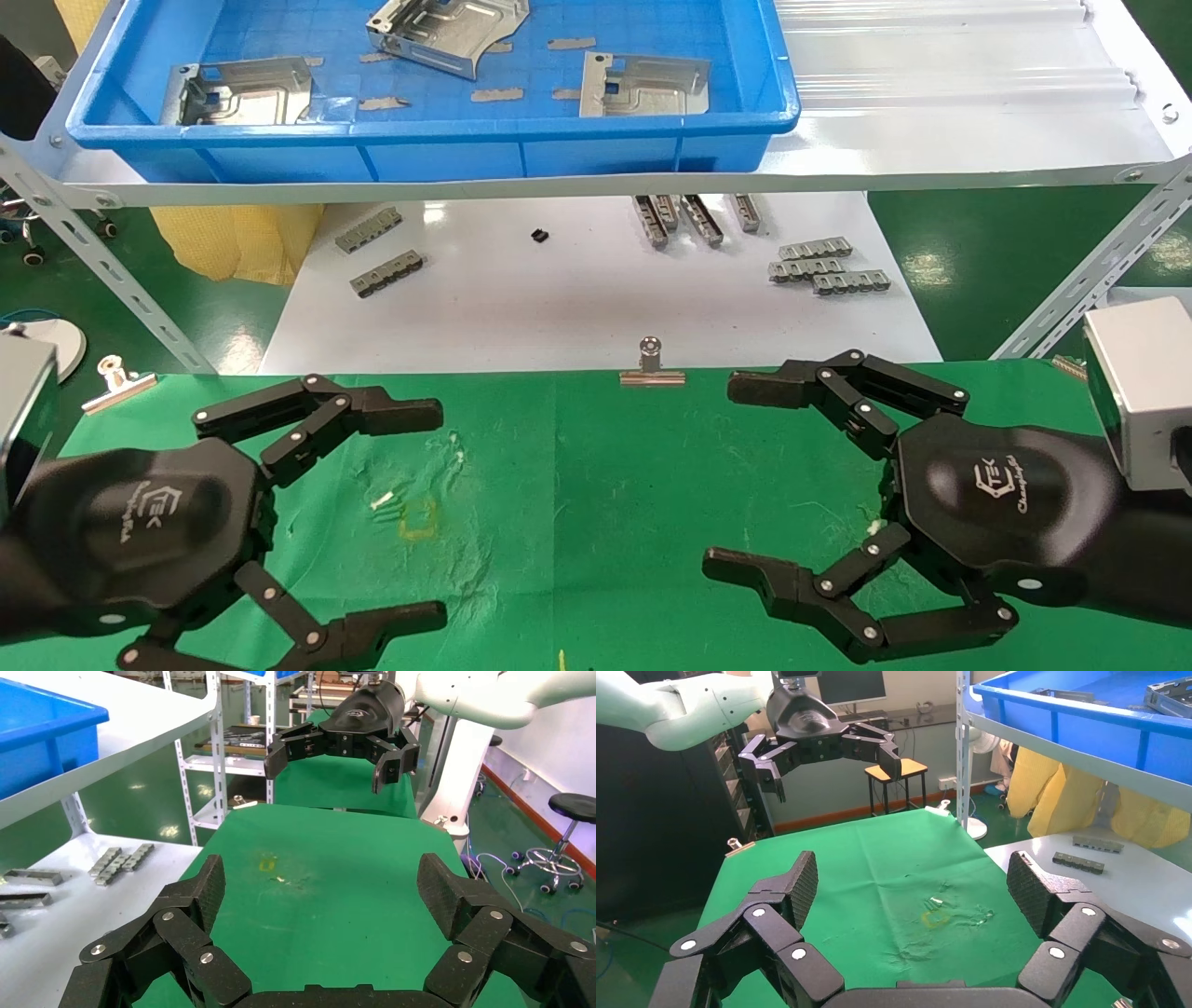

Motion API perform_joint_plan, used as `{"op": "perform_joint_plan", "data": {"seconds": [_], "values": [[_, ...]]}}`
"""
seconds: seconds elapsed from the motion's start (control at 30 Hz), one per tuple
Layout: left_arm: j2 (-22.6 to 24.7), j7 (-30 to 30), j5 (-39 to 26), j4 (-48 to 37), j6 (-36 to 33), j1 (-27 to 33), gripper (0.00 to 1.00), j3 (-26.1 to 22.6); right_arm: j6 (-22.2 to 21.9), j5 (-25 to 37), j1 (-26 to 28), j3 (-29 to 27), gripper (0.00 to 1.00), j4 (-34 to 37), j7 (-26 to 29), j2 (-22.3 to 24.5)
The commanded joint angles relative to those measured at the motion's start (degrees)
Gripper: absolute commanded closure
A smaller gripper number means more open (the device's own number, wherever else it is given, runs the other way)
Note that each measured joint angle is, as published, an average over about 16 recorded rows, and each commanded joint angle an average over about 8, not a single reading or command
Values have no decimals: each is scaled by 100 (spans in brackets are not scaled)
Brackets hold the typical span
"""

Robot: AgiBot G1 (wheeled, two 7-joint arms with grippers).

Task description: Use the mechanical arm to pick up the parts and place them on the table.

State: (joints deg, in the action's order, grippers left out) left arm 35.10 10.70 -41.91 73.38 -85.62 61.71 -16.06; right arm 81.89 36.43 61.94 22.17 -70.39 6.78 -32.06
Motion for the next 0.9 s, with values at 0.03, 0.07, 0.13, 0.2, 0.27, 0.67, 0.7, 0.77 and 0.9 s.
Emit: {"op": "perform_joint_plan", "data": {"seconds": [0.03, 0.07, 0.13, 0.2, 0.27, 0.67, 0.7, 0.77, 0.9], "values": [[0, 0, 0, 0, 0, 0, 0, 0, 0, 0, 0, 0, 0, 0, 0, 0], [0, 0, 0, 0, 0, 0, 0, 0, 0, 0, 0, 0, 0, 0, 0, 0], [0, 0, 0, 0, 0, 0, 0, 0, 0, 0, 0, 0, 0, 0, 0, 0], [0, 0, 0, 0, 0, 0, 0, 0, 0, 0, 0, 0, 0, 0, 0, 0], [0, 0, 0, 0, 0, 0, 0, 0, 0, 0, 0, 0, 0, 0, 0, 0], [0, 0, 0, 0, 0, 0, 0, 0, 0, 0, 0, 0, 51, 0, 0, 0], [0, 0, 0, 0, 0, 0, 0, 0, 0, 0, 0, 0, 64, 0, 0, 0], [0, 0, 0, 0, 0, 0, 0, 0, 0, 0, 0, 0, 89, 0, 0, 0], [0, 0, 0, 0, 0, 0, 0, 0, 0, 0, 0, 0, 100, 0, 0, 0]]}}
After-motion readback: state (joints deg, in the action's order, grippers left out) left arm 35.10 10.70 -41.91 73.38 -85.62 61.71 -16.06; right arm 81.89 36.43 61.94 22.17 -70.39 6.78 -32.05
